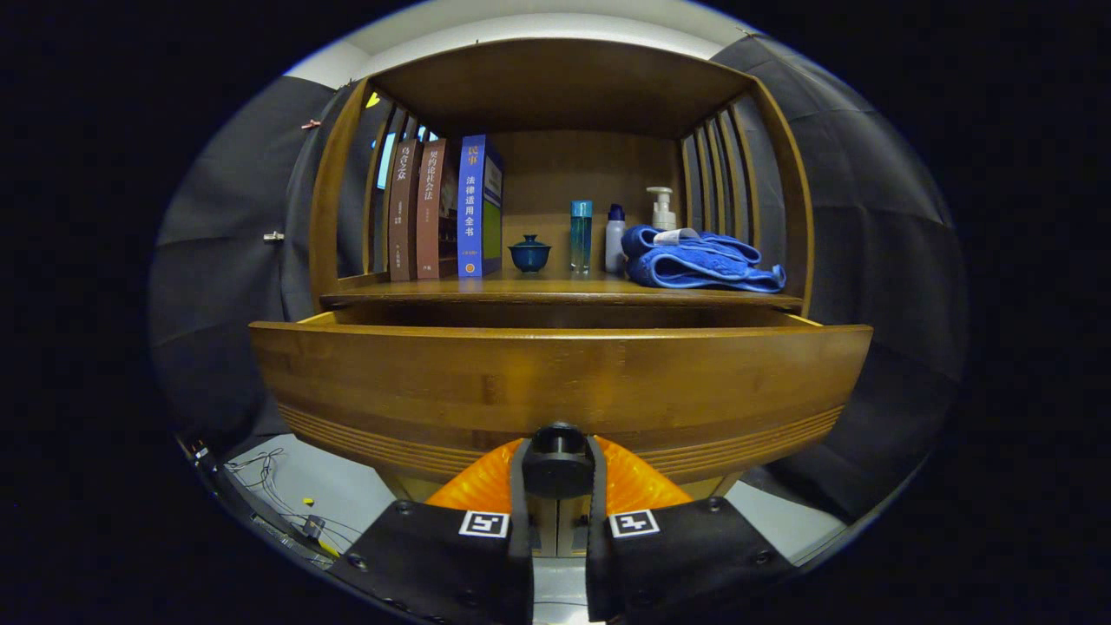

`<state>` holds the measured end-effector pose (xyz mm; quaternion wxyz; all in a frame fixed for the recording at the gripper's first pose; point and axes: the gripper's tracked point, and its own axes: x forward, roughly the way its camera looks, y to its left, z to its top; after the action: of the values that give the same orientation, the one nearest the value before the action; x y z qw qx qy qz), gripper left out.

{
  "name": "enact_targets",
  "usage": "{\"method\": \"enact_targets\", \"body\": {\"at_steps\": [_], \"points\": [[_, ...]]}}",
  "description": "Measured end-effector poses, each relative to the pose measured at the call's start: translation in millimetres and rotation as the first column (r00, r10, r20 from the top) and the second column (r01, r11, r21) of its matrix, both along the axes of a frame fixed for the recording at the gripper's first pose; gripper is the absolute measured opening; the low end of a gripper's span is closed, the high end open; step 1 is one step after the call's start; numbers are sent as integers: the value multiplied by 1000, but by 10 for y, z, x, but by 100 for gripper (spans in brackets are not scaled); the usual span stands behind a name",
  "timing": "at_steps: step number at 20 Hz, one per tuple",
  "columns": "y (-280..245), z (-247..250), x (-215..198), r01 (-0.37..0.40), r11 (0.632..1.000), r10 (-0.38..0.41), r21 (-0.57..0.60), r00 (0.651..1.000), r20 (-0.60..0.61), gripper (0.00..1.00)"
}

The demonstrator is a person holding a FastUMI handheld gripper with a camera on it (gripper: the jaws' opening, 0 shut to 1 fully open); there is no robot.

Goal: Pull open the drawer, take out the items inside it, and place them on the countertop above the cabinet.

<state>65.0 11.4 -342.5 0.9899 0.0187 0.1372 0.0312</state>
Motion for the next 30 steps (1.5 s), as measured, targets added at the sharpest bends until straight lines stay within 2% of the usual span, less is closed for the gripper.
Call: {"method": "enact_targets", "body": {"at_steps": [8,18,21,25,28,30], "points": [[-5,23,-526,-2,1000,2,-4,1000,-3,27],[2,-53,-641,-4,1000,3,-25,1000,-22,28],[17,41,-605,-21,1000,20,-13,1000,-10,46],[17,572,-576,-41,999,42,-19,997,60,98],[187,1055,-508,-138,990,136,14,987,80,99],[262,1302,-450,-182,980,180,77,983,27,98]]}}
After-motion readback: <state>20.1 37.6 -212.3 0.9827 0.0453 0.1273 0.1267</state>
